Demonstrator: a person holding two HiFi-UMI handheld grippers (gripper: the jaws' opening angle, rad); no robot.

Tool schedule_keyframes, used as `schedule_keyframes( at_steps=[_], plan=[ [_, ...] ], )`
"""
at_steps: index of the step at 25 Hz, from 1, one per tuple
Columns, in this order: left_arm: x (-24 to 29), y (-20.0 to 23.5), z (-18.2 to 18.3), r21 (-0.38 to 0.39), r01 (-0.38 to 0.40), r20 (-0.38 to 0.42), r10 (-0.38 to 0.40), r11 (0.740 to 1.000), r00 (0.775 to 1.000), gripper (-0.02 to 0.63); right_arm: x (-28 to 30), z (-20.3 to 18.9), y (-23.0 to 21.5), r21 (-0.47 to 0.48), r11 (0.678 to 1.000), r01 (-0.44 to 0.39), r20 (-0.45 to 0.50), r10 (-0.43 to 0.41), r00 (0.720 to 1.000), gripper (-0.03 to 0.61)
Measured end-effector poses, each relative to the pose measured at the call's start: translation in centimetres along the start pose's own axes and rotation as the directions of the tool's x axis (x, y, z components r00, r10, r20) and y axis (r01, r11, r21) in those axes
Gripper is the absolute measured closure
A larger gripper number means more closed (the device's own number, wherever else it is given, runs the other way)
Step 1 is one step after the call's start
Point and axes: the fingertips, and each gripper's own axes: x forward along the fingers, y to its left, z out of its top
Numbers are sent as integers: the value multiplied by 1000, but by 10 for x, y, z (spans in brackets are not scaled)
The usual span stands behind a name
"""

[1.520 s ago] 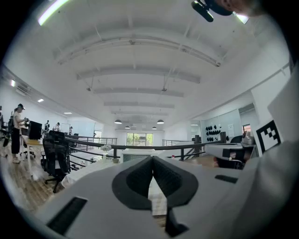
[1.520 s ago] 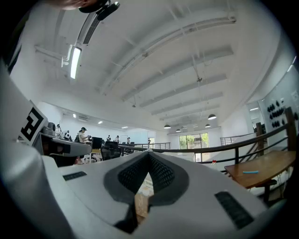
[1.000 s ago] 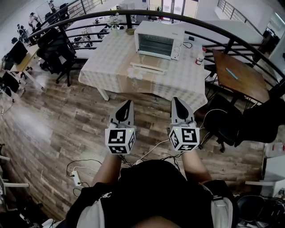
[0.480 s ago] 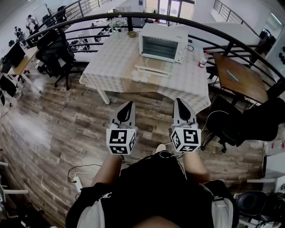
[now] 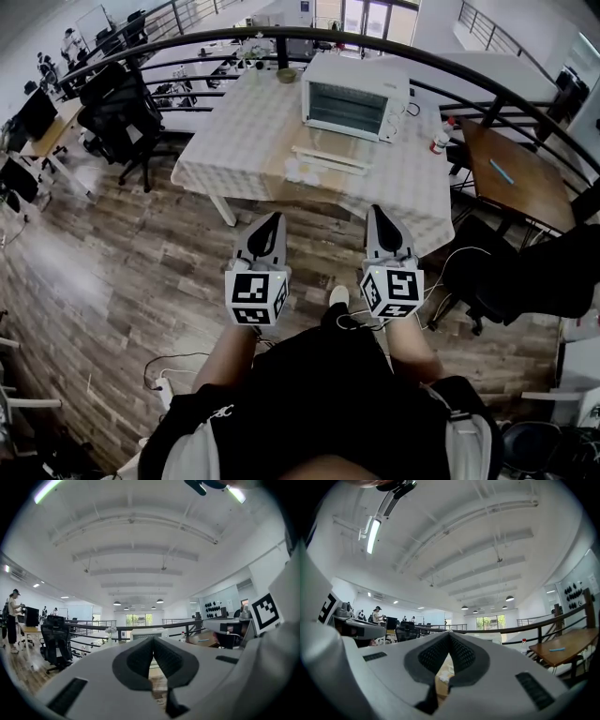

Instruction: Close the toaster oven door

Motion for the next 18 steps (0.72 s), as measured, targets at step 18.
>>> schedule_keyframes(
  at_steps=[18],
  plan=[
    [226, 26, 18, -4, -60, -28, 59, 998, 998, 598, 200, -16, -121, 7, 995, -95, -12, 95, 995, 586]
  ],
)
